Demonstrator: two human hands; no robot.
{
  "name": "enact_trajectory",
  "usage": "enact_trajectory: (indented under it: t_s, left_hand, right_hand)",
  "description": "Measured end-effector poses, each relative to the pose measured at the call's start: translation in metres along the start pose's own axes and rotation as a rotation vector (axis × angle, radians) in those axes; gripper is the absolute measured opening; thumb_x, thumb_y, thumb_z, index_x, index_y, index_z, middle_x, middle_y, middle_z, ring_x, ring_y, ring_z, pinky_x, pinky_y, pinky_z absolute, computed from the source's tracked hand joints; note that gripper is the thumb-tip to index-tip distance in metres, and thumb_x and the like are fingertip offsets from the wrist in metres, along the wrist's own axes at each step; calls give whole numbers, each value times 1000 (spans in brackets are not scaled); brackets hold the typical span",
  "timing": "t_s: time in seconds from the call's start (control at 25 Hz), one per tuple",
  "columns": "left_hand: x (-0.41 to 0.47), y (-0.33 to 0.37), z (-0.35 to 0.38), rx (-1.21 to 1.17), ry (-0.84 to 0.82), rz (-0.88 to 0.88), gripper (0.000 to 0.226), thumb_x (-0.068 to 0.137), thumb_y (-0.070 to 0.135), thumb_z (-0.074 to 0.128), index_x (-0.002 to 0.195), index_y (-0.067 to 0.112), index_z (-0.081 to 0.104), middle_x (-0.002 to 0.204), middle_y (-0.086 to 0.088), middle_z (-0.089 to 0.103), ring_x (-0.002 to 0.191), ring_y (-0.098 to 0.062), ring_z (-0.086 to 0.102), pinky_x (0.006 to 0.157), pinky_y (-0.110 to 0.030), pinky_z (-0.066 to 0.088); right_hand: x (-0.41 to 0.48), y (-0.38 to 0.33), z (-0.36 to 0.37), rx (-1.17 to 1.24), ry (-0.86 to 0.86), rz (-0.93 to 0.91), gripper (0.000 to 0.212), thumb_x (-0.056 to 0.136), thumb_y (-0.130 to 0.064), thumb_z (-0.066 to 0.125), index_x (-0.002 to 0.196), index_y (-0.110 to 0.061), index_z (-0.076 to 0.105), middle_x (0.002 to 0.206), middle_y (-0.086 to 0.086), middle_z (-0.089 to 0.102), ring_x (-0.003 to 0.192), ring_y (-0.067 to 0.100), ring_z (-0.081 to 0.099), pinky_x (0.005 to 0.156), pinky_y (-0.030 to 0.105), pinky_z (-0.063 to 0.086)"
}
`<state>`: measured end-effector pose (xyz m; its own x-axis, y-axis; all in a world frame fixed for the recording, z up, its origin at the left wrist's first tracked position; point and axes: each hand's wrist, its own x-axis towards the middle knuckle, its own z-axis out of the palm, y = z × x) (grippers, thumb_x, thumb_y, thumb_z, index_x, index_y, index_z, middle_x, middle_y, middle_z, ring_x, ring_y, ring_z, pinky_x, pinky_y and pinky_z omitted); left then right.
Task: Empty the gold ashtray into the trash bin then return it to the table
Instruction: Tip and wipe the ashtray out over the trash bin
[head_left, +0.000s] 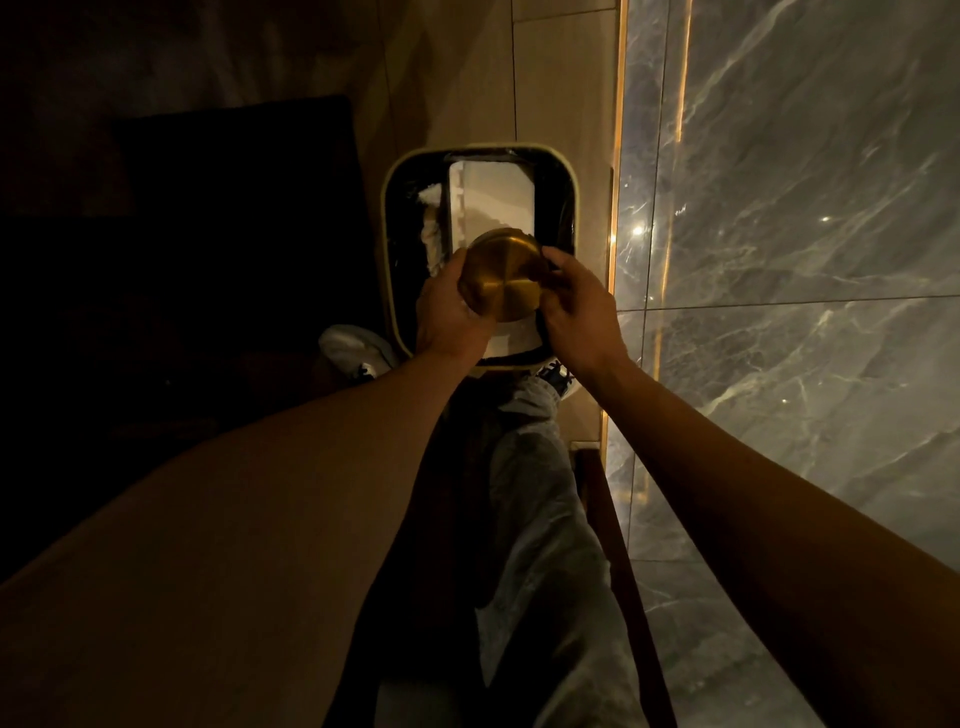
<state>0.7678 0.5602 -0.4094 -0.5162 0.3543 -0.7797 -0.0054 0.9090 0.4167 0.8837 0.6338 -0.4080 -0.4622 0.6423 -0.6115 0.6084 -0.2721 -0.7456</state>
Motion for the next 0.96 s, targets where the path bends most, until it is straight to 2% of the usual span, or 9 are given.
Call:
enact_trajectory:
  t_s: [0.08,0.2,0.28,0.36,0.44,0.52,0.6,0.72,0.96]
  left_hand:
    - [0,2,2,86,-19,6,90,68,16,79,146,19,36,140,-18,46,132,-32,45,108,-47,42]
    - [2,2,3,181,-24,48,100,64,14,84,149,15,29,147,-14,33,135,-30,40,110,-42,38]
    - [3,-1,2,252,-35,133,104,64,18,85,149,11,26,152,-12,29,138,-30,36,112,-43,37]
    - [1,-3,2,331,-61,195,107,66,17,85,151,13,20,154,-11,26,141,-30,32,114,-43,34]
    - [0,-4,1,412,-52,239,108,68,17,84,152,17,15,154,-10,26,141,-29,32,112,-43,37]
    - [0,-4,0,500,-21,264,109,70,20,83,153,21,13,152,-10,27,139,-29,34,106,-45,42]
    - [1,-3,0,557,1,269,107,70,25,82,153,23,13,148,-12,30,136,-31,35,100,-44,44]
    - [4,1,1,579,34,263,108,69,29,81,153,25,13,145,-15,30,132,-34,35,99,-45,43]
    - [10,4,3,604,21,274,103,66,34,82,149,26,21,142,-15,31,130,-34,36,94,-45,45]
  right_hand:
    - [-2,-3,-1,-10,16,-1,37,90,10,45,124,0,54,98,-6,52,89,-2,50,75,-7,34]
    - [1,-3,-2,-37,7,12,37,88,11,44,122,3,56,103,12,58,93,11,50,81,0,39]
    - [5,1,-2,-67,-2,26,41,88,6,46,127,-3,53,111,16,54,107,24,52,97,25,44]
    - [6,4,-2,-69,9,37,43,88,4,47,129,-6,51,117,17,51,117,32,49,101,39,43]
    - [6,4,-4,-40,3,25,42,88,7,46,128,-4,51,120,19,52,117,31,48,101,40,41]
    - [7,1,-4,-17,-17,13,43,87,8,45,127,-5,52,115,10,51,115,25,47,102,41,41]
    - [8,0,-3,-25,-24,-5,44,85,7,46,127,-6,53,109,3,46,116,28,47,102,45,43]
    - [10,2,-1,-29,-41,-14,46,84,6,47,128,-8,52,106,4,45,116,33,48,100,49,44]
    - [12,7,-1,-28,-49,-7,47,87,2,47,132,-12,50,112,9,47,110,24,49,100,40,45]
